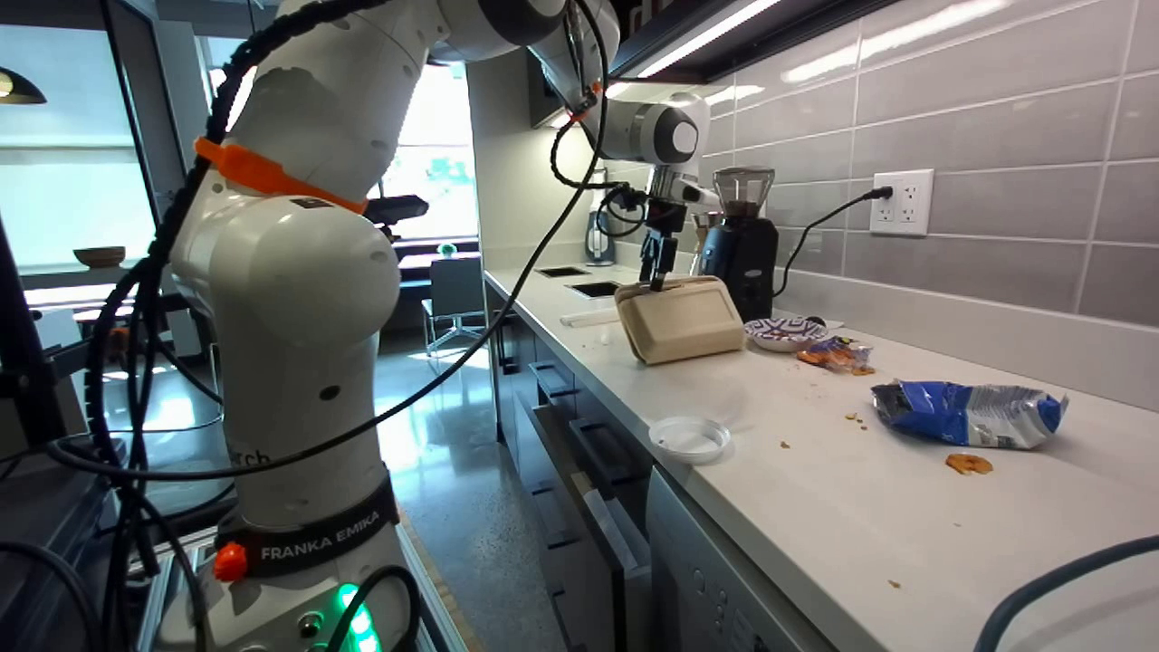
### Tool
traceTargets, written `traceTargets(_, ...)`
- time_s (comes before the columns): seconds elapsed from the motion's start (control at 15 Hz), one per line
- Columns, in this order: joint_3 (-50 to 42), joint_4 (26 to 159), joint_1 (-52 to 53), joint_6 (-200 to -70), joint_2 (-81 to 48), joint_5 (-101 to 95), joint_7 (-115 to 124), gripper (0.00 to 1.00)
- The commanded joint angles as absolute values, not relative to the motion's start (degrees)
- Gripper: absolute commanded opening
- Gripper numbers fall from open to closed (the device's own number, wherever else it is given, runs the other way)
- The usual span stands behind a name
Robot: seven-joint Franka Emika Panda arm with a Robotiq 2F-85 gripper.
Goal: Close the takeaway pack
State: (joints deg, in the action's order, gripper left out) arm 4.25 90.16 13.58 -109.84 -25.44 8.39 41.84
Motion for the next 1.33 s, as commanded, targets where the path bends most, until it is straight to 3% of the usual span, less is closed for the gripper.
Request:
traceTargets(0.0, 4.9, 87.3, 13.7, -107.3, -27.0, 8.9, 41.5, 1.0)
traceTargets(1.27, 5.6, 85.2, 14.4, -106.0, -29.2, 8.9, 41.2, 1.0)
